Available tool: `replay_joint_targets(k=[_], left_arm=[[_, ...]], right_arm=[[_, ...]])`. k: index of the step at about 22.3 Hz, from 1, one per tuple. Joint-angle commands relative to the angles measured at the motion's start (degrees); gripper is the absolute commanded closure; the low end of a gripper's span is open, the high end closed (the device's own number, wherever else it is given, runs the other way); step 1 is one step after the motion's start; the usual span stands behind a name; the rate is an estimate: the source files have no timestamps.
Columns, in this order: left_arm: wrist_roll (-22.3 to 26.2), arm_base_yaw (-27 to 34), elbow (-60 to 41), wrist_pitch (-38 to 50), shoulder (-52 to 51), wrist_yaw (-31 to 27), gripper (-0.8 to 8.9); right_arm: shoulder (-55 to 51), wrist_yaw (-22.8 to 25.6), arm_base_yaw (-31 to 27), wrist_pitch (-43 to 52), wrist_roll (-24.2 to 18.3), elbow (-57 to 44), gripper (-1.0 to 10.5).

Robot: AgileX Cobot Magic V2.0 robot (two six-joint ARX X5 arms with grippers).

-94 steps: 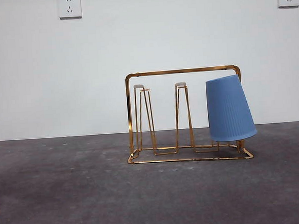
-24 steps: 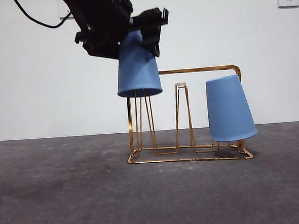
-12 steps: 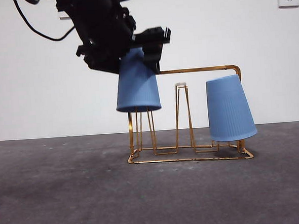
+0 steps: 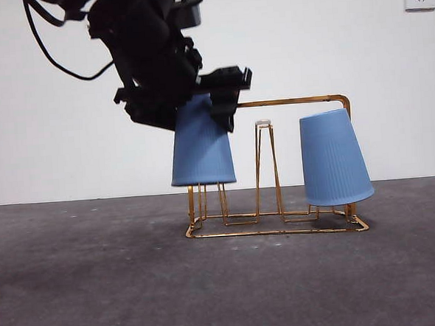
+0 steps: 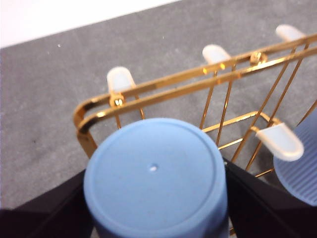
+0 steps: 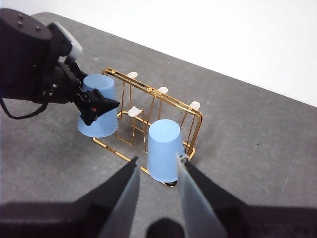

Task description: Pick up cup 1,put cup 1 in the cup rack,pick up cup 2,put cup 2 in the cup rack

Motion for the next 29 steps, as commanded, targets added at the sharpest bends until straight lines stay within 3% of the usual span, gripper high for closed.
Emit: replay_joint_targets(k=[1, 10, 12, 15, 16, 29], left_arm=[[-1.6, -0.2, -0.5, -0.9, 2.0, 0.0, 8.21], [-1.8, -0.1, -0.5, -3.0, 3.7, 0.0, 8.04], [-1.8, -0.1, -0.5, -3.0, 3.7, 0.0, 6.93], [-1.8, -0.1, -0.5, -3.5, 3.7, 0.1, 3.54], [-1.8, -0.1, -0.5, -3.9, 3.7, 0.3, 2.83], [-3.3, 0.6, 0.3, -14.4, 3.5, 6.3, 2.7]], right_arm=[[-0.1, 0.0, 0.0, 0.4, 0.6, 0.0, 8.2], [-0.1, 0.0, 0.0, 0.2, 0.6, -0.1, 8.2], [-0.1, 0.0, 0.0, 0.2, 0.6, -0.1, 8.2], [-0.1, 0.0, 0.0, 0.2, 0.6, -0.1, 8.2], [-0.1, 0.0, 0.0, 0.2, 0.6, -0.1, 8.2], [-0.1, 0.0, 0.0, 0.2, 0.6, -0.1, 8.2]])
